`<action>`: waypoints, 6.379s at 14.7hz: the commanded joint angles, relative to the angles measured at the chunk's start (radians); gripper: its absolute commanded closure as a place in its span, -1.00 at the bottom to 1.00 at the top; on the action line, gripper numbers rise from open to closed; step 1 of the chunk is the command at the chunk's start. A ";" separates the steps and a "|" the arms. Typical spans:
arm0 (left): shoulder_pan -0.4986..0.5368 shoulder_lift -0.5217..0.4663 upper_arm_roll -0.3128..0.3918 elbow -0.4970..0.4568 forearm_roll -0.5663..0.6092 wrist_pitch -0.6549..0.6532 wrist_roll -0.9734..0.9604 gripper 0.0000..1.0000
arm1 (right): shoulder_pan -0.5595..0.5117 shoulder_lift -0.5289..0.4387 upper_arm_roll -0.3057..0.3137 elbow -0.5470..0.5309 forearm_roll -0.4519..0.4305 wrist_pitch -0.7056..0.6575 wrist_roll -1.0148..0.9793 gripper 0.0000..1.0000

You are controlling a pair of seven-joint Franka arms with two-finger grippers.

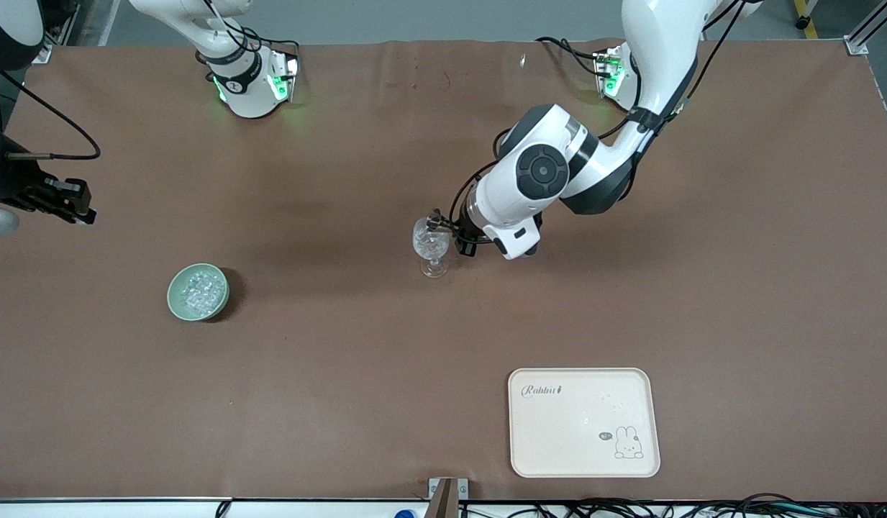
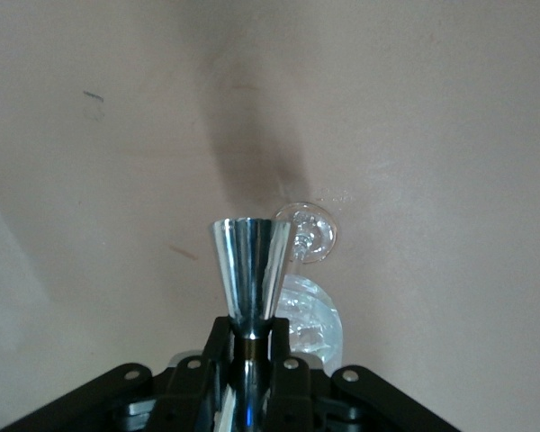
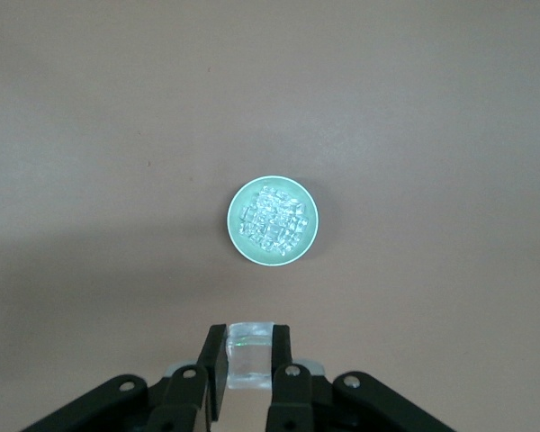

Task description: Pour wine and add ice with both arms

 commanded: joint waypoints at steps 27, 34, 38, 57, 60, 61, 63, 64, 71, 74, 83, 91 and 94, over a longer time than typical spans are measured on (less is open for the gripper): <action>-0.035 -0.013 -0.009 0.034 0.097 -0.014 -0.051 0.99 | -0.001 -0.015 0.004 -0.014 0.008 0.004 -0.004 0.92; 0.184 -0.026 -0.013 0.083 -0.314 -0.017 0.199 0.99 | 0.083 -0.012 0.007 -0.012 0.009 0.010 0.017 0.92; 0.345 -0.016 -0.013 0.102 -0.434 -0.017 0.343 0.94 | 0.215 0.008 0.007 -0.003 0.067 0.043 0.153 0.92; 0.942 0.362 0.001 0.082 -0.706 -0.436 1.191 0.91 | 0.734 0.533 0.007 0.317 0.055 0.185 0.775 0.93; 0.944 0.401 0.008 0.079 -0.677 -0.434 1.220 0.88 | 0.765 0.536 0.007 0.304 0.058 0.211 0.777 0.93; 0.944 0.409 0.011 0.079 -0.677 -0.436 1.223 0.88 | 0.782 0.537 0.006 0.304 0.057 0.213 0.777 0.92; 0.944 0.424 0.013 0.077 -0.675 -0.434 1.223 0.88 | 0.786 0.545 0.006 0.302 0.055 0.213 0.777 0.91; 0.944 0.428 0.013 0.077 -0.660 -0.434 1.226 0.88 | 0.789 0.547 0.006 0.297 0.054 0.214 0.775 0.90; 0.947 0.427 0.011 0.066 -0.586 -0.434 1.261 0.90 | 0.789 0.551 0.004 0.270 0.031 0.250 0.774 0.31; 0.950 0.432 0.011 0.073 -0.717 -0.430 1.252 0.94 | 0.788 0.551 0.004 0.270 0.020 0.248 0.773 -0.13; 0.849 0.502 0.011 0.237 -0.934 -0.182 1.194 0.98 | 0.641 0.467 -0.002 0.267 0.005 0.227 0.734 -1.00; 0.730 0.608 0.010 0.372 -1.101 0.023 1.201 0.98 | 0.235 0.243 -0.001 0.123 0.005 0.208 0.234 -1.00; 0.694 0.620 0.010 0.378 -1.144 0.084 1.223 0.98 | 0.093 0.169 -0.001 0.055 0.005 0.211 0.099 -1.00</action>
